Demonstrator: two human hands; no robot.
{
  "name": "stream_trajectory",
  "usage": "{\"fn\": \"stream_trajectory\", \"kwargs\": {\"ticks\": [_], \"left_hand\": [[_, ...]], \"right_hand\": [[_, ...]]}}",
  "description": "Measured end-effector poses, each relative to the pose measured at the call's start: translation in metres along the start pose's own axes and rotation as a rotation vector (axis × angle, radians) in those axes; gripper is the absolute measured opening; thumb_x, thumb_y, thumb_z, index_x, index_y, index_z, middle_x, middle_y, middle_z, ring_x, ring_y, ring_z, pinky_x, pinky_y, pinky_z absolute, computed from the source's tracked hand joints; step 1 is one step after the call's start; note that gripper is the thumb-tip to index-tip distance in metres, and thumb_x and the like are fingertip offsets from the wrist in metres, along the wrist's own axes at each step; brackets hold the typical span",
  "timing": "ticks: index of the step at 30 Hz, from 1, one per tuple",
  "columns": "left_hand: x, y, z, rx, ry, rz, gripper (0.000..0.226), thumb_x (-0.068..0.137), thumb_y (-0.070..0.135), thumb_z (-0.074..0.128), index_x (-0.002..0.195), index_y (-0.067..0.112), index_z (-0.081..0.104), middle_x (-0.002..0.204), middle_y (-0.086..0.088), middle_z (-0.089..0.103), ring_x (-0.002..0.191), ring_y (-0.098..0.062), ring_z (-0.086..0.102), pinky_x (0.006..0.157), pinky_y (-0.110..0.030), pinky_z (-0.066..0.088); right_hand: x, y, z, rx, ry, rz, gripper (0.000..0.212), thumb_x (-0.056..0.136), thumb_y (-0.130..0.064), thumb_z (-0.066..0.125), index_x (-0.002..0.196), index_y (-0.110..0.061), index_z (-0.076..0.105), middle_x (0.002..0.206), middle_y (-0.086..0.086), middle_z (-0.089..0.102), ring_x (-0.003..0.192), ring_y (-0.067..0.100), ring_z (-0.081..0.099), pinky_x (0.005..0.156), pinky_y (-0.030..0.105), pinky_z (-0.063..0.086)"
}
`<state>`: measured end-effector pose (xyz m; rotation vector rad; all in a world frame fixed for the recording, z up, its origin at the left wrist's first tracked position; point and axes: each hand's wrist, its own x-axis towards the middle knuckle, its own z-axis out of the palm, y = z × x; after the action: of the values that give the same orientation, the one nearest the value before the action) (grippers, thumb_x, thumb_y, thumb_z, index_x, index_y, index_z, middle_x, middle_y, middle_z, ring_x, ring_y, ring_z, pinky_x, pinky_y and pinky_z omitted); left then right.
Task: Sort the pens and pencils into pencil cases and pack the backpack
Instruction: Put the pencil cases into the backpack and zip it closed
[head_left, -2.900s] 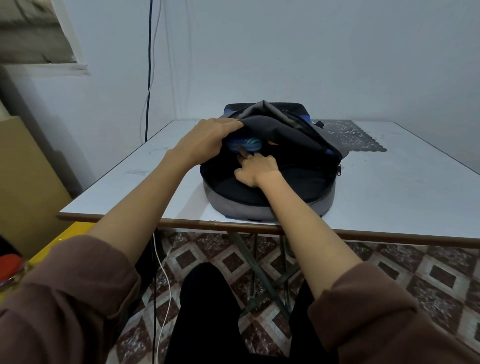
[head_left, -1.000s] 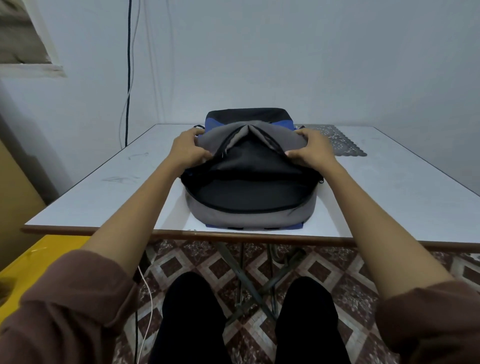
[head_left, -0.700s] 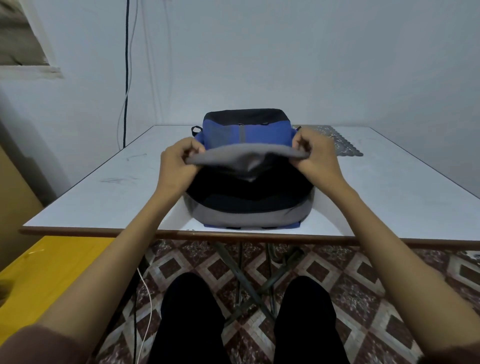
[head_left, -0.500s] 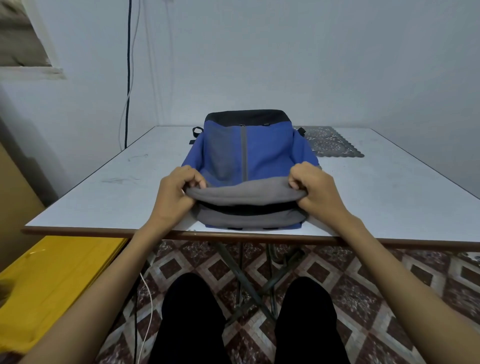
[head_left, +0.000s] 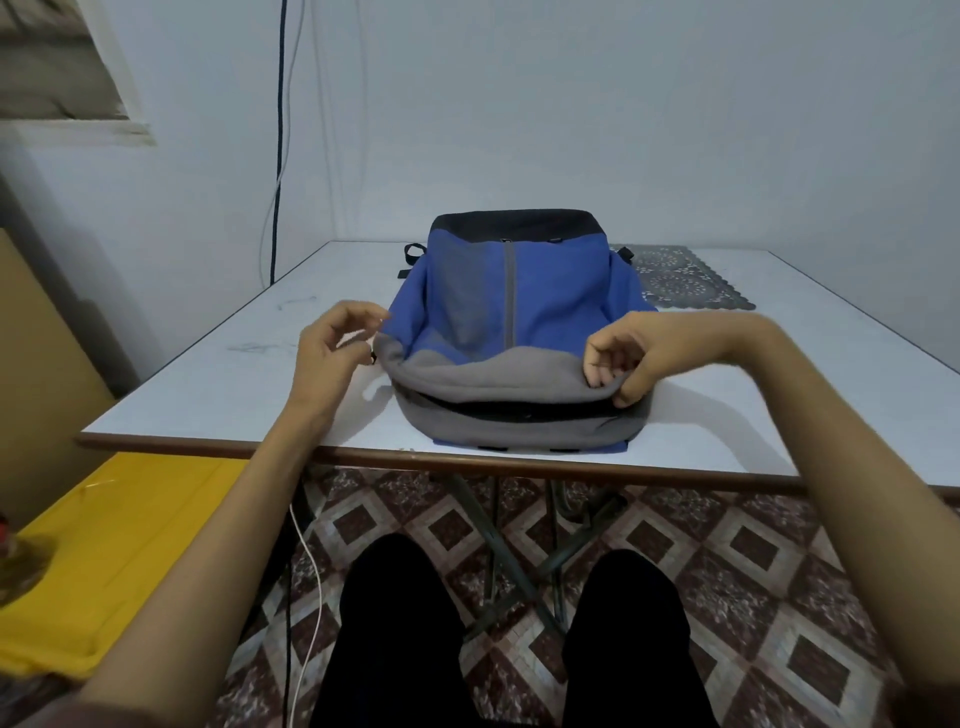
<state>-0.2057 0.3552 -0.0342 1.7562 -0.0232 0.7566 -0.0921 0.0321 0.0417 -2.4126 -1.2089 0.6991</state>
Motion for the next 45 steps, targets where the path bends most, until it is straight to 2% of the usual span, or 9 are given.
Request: {"fn": "stream_trajectory", "kwargs": {"ticks": [3,8,11,14,20,24,29,37,45], "left_hand": [[0.017,-0.017,-0.006,0.247,0.187,-0.207,0.052,0.076,-0.016,0.047,0.116,0.014,0.060,0.110,-0.004,0.064,0.101,-0.012,0.056,0.086,-0.027,0.043],[0.021,-0.035,-0.006,0.461,-0.010,-0.390,0.057,0.082,0.013,0.065,0.138,0.010,0.050,0.137,-0.009,0.056,0.127,-0.026,0.051,0.106,-0.039,0.041],[0.022,-0.030,-0.002,0.600,-0.084,-0.326,0.050,0.078,0.027,0.060,0.127,0.016,0.061,0.125,-0.009,0.065,0.117,-0.031,0.058,0.098,-0.043,0.046],[0.024,-0.030,0.000,0.674,-0.042,-0.251,0.035,0.083,0.020,0.057,0.117,0.017,0.066,0.115,-0.008,0.069,0.111,-0.032,0.060,0.093,-0.042,0.047],[0.021,-0.033,0.001,0.668,0.094,-0.149,0.022,0.083,0.012,0.062,0.101,0.017,0.075,0.096,-0.005,0.075,0.094,-0.026,0.066,0.075,-0.031,0.048],[0.016,-0.026,0.003,0.652,0.152,-0.127,0.021,0.080,0.008,0.062,0.092,0.015,0.078,0.089,-0.006,0.076,0.086,-0.021,0.066,0.063,-0.022,0.038],[0.007,-0.016,0.007,0.609,0.117,-0.147,0.019,0.078,0.007,0.063,0.084,0.017,0.078,0.081,-0.003,0.075,0.077,-0.015,0.064,0.061,-0.021,0.044],[-0.018,-0.008,0.003,0.502,0.122,-0.264,0.018,0.075,0.010,0.071,0.086,0.022,0.079,0.075,0.005,0.072,0.085,-0.012,0.069,0.083,-0.032,0.054],[-0.039,0.004,0.006,0.464,0.124,-0.249,0.016,0.076,0.009,0.073,0.088,0.020,0.079,0.070,0.010,0.069,0.074,-0.004,0.064,0.075,-0.023,0.050]], "right_hand": [[-0.003,-0.013,-0.026,0.120,-0.123,0.050,0.029,0.077,-0.027,0.075,0.104,-0.017,0.071,0.103,0.004,0.070,0.093,0.015,0.066,0.086,0.030,0.053],[0.042,-0.036,-0.046,0.110,0.076,0.075,0.030,0.087,-0.036,0.069,0.109,-0.016,0.070,0.103,0.008,0.070,0.092,0.020,0.068,0.082,0.039,0.058],[0.094,-0.053,-0.040,-0.077,0.239,0.034,0.020,0.088,-0.021,0.068,0.107,-0.013,0.069,0.094,0.001,0.068,0.090,0.018,0.063,0.078,0.036,0.055],[0.143,-0.072,-0.024,-0.255,0.384,-0.041,0.035,0.089,-0.011,0.058,0.122,-0.019,0.061,0.118,0.001,0.059,0.112,0.021,0.055,0.094,0.037,0.047],[0.203,-0.099,0.015,-0.629,0.235,-0.036,0.067,0.095,-0.002,0.034,0.147,-0.042,0.028,0.159,-0.002,0.019,0.143,0.026,0.019,0.103,0.053,0.029],[0.209,-0.095,0.025,-0.657,0.315,-0.026,0.042,0.095,-0.005,0.037,0.122,-0.030,0.055,0.126,0.005,0.047,0.107,0.026,0.044,0.083,0.042,0.029],[0.210,-0.089,0.039,-0.634,0.482,-0.028,0.031,0.091,-0.003,0.039,0.108,-0.021,0.058,0.101,0.004,0.045,0.087,0.023,0.045,0.071,0.037,0.031],[0.221,-0.083,0.051,-0.676,0.632,0.029,0.028,0.094,-0.005,0.041,0.109,-0.020,0.058,0.096,0.004,0.049,0.094,0.025,0.056,0.067,0.035,0.032],[0.223,-0.078,0.054,-0.665,0.663,0.052,0.030,0.094,-0.004,0.043,0.114,-0.021,0.058,0.109,0.006,0.055,0.100,0.024,0.056,0.078,0.036,0.037]]}}
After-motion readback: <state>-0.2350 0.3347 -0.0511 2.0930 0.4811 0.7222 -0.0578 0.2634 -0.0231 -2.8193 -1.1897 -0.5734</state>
